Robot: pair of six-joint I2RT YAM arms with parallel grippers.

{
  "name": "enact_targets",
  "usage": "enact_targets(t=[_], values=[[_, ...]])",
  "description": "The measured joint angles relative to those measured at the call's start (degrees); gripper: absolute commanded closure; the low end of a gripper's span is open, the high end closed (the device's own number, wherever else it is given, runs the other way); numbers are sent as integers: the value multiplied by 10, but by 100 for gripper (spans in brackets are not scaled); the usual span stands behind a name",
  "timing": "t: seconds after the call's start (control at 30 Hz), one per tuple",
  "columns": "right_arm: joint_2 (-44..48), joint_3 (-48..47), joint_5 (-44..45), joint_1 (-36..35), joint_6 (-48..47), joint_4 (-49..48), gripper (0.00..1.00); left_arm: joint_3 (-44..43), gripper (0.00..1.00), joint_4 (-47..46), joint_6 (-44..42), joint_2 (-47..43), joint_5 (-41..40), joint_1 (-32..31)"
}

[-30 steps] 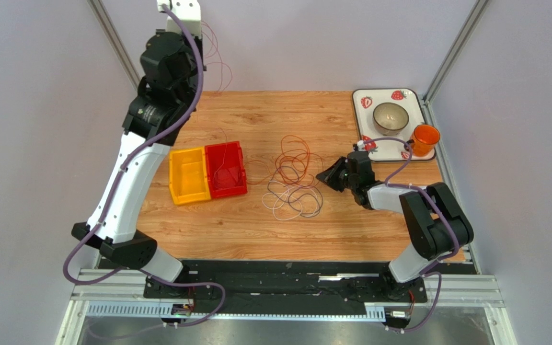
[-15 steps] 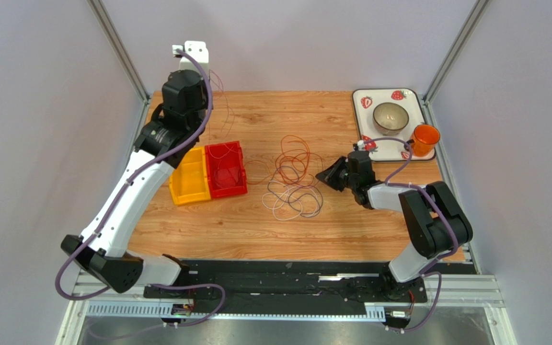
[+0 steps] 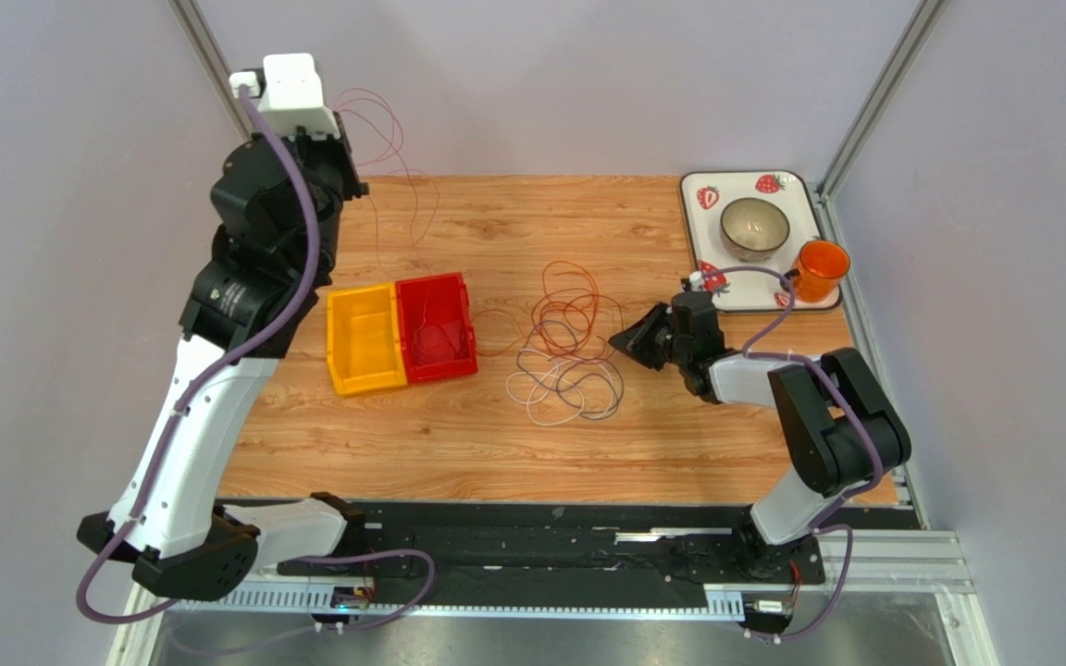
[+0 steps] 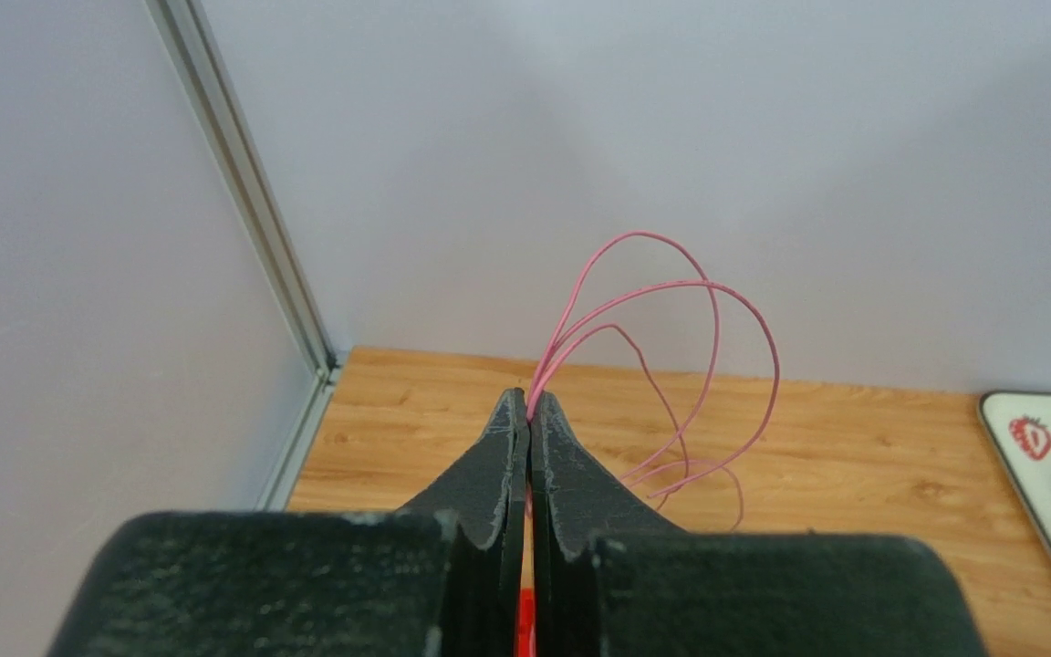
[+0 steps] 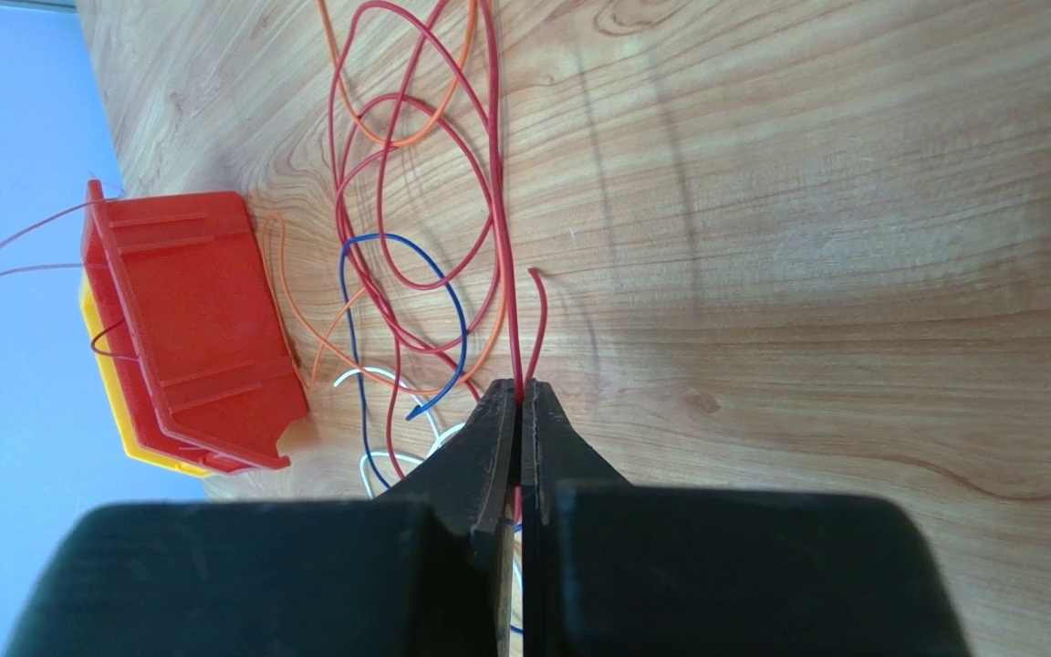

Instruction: Untangle the cables

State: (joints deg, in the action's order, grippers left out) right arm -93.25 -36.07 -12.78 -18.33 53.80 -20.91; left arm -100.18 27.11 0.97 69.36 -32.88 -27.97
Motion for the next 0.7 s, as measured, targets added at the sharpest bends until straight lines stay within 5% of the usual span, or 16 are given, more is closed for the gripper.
enact_targets(t=[0.7], values=[[-3, 0, -7, 1, 0, 0, 100, 0, 100, -31, -2, -61, 31, 0]])
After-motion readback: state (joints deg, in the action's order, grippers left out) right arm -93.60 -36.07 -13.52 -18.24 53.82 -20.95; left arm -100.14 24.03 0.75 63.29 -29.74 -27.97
